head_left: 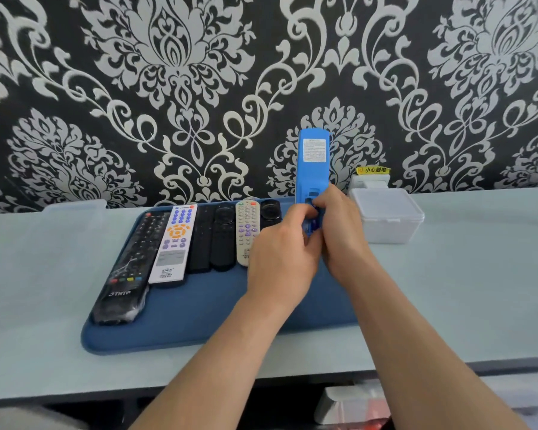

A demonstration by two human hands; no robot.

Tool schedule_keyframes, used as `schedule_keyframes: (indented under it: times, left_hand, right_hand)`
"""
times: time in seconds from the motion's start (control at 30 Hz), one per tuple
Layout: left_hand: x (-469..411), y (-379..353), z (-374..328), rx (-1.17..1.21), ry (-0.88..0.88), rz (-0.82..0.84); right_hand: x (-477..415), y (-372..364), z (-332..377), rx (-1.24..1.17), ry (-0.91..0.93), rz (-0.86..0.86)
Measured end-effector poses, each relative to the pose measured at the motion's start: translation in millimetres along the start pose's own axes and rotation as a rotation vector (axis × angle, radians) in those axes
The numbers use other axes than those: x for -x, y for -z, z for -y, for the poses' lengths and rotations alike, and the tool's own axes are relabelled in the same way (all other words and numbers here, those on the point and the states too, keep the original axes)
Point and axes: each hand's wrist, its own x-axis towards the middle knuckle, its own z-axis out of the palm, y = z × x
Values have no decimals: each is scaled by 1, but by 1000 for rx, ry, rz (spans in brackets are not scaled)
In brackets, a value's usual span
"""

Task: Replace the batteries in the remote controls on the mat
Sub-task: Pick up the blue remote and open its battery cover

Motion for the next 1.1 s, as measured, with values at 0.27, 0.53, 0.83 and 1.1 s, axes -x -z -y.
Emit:
schedule_keyframes:
  times: [0.27,0.53,0.83,1.1]
  left_hand:
    - [-13,19,13,-50,-139,-113]
    - [-12,24,0,317,187,66]
    - [-12,25,-1,447,330,-10]
    - [-24,28,-12,850,653,-67]
  right_hand:
    - [10,30,25,408,118,400]
    - [13,24,27,144,185,160]
    - [16,5,19,86,13,266]
    - [19,1,16,278,122,389]
